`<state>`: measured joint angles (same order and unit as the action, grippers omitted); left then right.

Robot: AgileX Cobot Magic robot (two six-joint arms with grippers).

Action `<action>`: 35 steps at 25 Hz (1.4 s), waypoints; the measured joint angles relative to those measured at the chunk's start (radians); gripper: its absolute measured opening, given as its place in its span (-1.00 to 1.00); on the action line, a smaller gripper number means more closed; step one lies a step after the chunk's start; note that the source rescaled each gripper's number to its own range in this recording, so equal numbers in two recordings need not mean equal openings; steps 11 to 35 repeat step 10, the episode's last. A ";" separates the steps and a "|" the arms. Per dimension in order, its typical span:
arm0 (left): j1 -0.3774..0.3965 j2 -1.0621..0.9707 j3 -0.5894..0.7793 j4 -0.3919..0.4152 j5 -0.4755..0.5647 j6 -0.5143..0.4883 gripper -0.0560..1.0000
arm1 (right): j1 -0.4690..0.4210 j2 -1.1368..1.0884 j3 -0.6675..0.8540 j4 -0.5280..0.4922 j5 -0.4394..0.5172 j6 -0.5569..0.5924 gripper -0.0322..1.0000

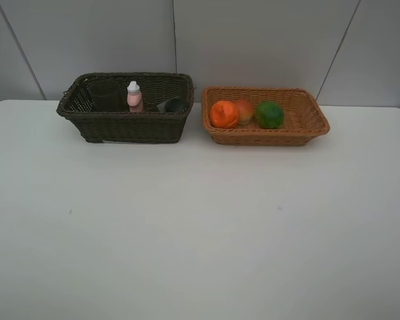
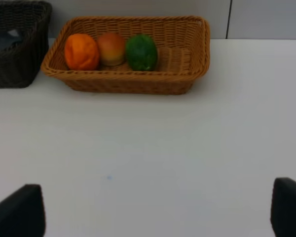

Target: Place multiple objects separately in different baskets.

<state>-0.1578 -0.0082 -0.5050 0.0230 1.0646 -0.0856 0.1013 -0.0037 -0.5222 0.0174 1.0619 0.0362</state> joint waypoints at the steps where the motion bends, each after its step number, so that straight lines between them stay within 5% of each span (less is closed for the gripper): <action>1: 0.019 0.000 0.000 0.000 0.000 0.000 0.91 | 0.000 0.000 0.000 0.000 0.000 0.000 0.97; 6: 0.086 0.000 0.000 0.000 0.000 0.000 0.91 | 0.000 0.000 0.000 0.000 0.000 0.000 0.97; 35: 0.087 0.000 0.000 -0.001 0.000 0.000 0.91 | 0.000 0.000 0.000 0.000 0.000 0.000 0.97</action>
